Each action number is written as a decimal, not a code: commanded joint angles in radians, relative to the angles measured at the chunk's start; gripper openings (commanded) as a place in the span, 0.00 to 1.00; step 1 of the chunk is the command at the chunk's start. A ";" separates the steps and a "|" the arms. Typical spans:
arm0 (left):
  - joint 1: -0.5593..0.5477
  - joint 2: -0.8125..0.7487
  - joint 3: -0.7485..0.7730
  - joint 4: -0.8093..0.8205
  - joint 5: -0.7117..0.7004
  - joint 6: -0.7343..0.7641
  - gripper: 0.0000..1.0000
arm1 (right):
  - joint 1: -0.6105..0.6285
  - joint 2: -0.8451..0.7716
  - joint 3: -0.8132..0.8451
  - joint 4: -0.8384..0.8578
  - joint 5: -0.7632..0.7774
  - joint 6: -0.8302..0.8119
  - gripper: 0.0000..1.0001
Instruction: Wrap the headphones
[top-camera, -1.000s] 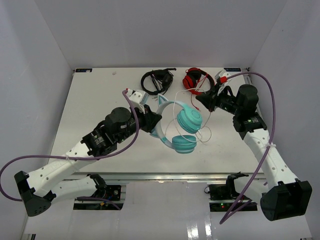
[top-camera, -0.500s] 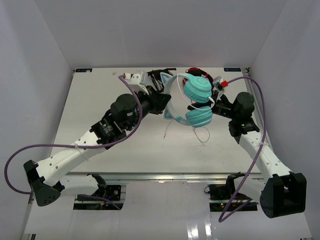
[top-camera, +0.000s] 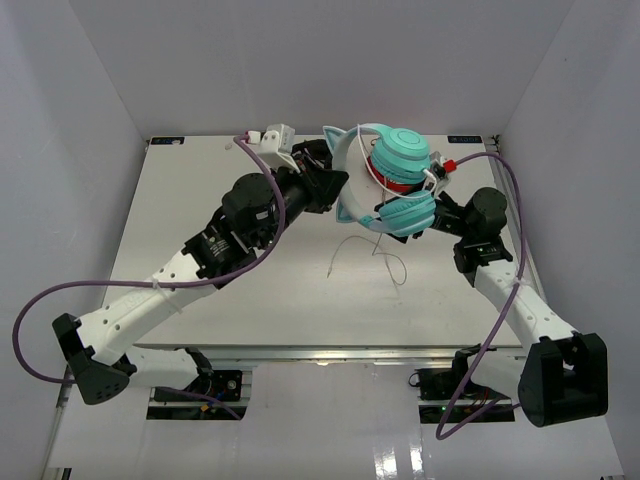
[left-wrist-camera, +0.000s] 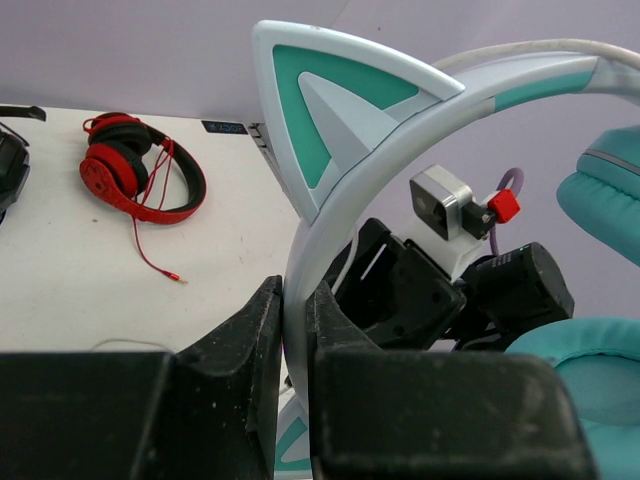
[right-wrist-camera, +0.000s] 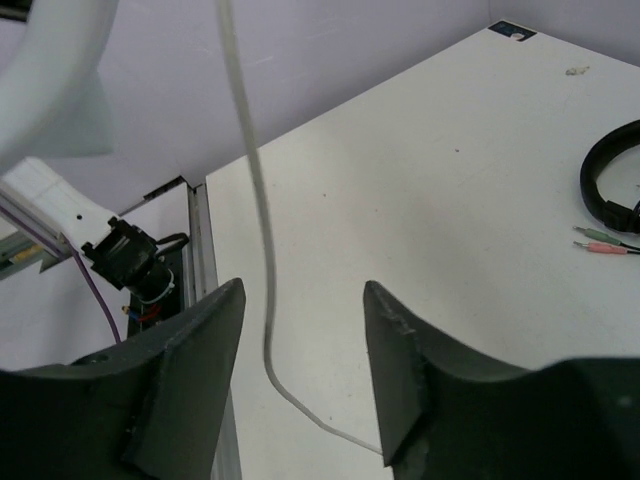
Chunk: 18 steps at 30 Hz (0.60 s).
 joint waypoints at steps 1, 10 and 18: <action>-0.002 0.020 0.109 0.073 0.013 -0.048 0.00 | 0.029 0.035 -0.018 0.111 -0.017 0.039 0.69; -0.002 0.061 0.226 0.003 -0.037 -0.041 0.00 | 0.100 0.088 -0.117 0.316 -0.065 0.046 0.76; -0.002 0.075 0.352 -0.110 -0.206 -0.077 0.00 | 0.220 0.054 -0.274 0.365 -0.162 -0.198 0.67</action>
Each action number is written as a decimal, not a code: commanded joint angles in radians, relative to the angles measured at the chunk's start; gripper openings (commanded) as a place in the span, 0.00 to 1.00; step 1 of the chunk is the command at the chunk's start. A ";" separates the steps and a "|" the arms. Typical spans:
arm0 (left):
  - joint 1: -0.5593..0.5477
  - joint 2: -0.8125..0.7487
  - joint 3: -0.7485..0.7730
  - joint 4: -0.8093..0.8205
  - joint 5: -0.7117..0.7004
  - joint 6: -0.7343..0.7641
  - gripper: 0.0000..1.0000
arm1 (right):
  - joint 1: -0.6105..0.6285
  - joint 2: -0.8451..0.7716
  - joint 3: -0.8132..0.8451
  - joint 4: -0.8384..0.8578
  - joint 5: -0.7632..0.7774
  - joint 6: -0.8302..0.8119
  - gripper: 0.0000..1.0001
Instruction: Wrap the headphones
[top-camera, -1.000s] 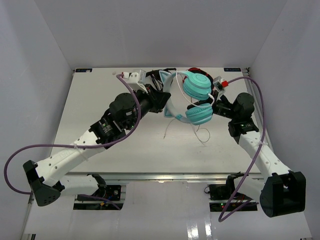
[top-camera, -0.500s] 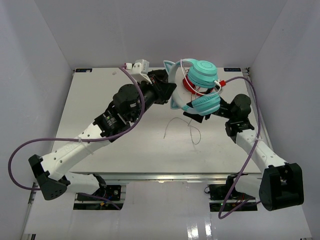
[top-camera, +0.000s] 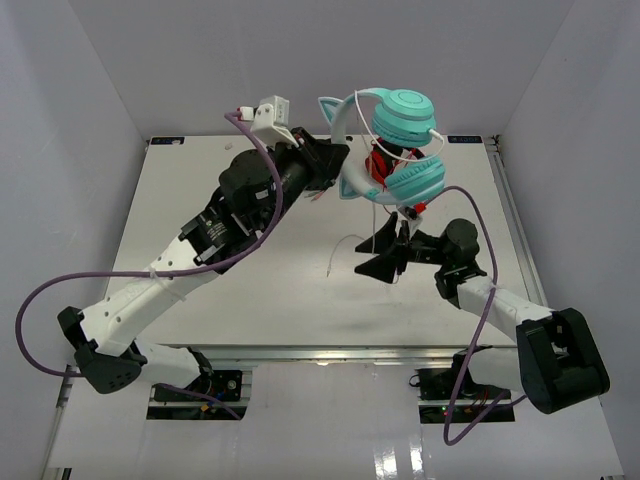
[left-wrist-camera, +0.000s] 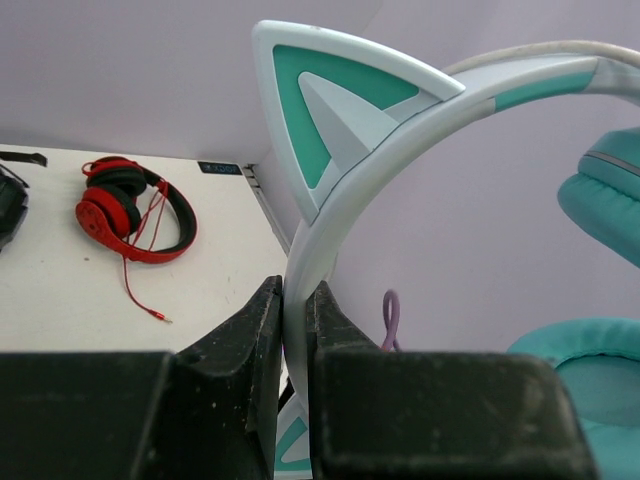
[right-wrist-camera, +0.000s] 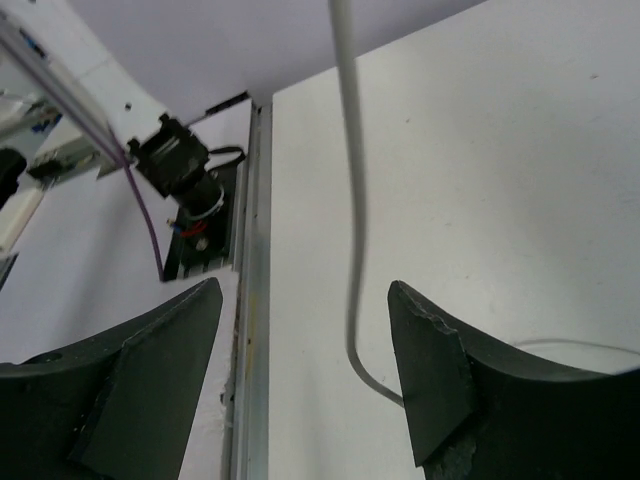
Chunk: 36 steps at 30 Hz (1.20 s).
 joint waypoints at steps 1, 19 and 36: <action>-0.002 -0.023 0.112 -0.016 -0.131 -0.067 0.00 | 0.082 -0.024 0.007 0.032 -0.085 -0.184 0.58; 0.005 -0.100 0.042 -0.095 -0.516 0.154 0.00 | 0.115 -0.209 0.304 -0.961 0.212 -0.860 0.08; 0.237 0.104 -0.037 -0.192 -0.301 0.002 0.00 | 0.384 -0.175 0.620 -1.683 0.892 -1.384 0.08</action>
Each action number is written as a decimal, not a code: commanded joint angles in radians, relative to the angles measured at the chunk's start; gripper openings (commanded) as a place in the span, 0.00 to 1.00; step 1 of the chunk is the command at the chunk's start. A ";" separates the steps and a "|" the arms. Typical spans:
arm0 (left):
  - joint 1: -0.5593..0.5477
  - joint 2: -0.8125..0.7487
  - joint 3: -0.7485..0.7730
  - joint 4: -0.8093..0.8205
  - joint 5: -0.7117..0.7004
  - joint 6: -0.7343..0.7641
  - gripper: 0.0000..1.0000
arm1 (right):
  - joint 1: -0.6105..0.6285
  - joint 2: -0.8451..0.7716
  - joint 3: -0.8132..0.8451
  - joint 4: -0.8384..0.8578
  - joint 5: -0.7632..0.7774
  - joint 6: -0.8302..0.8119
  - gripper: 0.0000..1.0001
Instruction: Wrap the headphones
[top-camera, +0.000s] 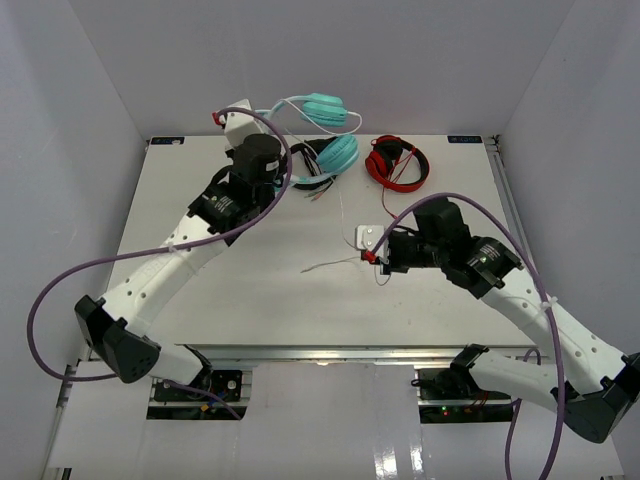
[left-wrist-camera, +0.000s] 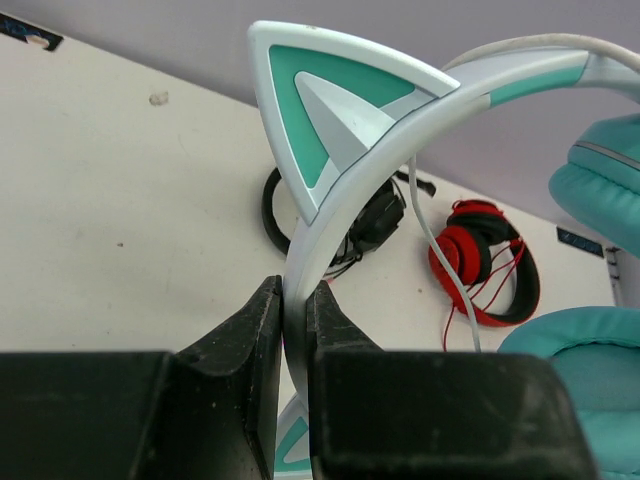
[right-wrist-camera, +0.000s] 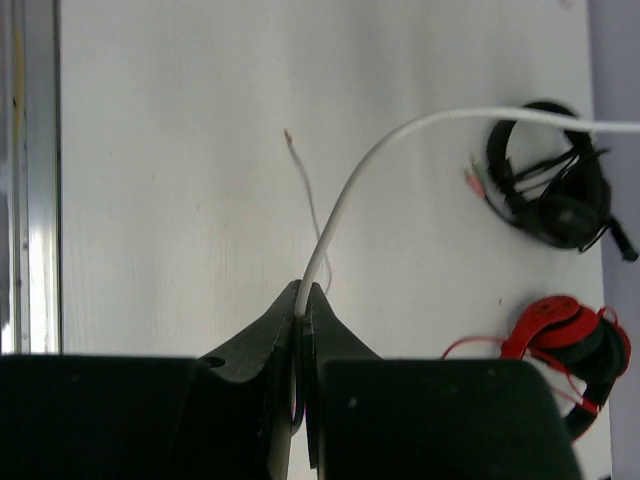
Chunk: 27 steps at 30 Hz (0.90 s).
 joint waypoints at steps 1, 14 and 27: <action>-0.002 0.054 0.022 0.033 0.113 -0.056 0.00 | 0.049 0.033 0.012 -0.155 0.313 -0.115 0.08; -0.077 0.052 -0.324 0.120 0.424 0.228 0.00 | -0.062 -0.009 0.112 0.169 0.683 -0.133 0.08; -0.097 -0.173 -0.508 0.254 0.818 0.319 0.00 | -0.256 0.089 -0.036 0.241 0.159 0.087 0.08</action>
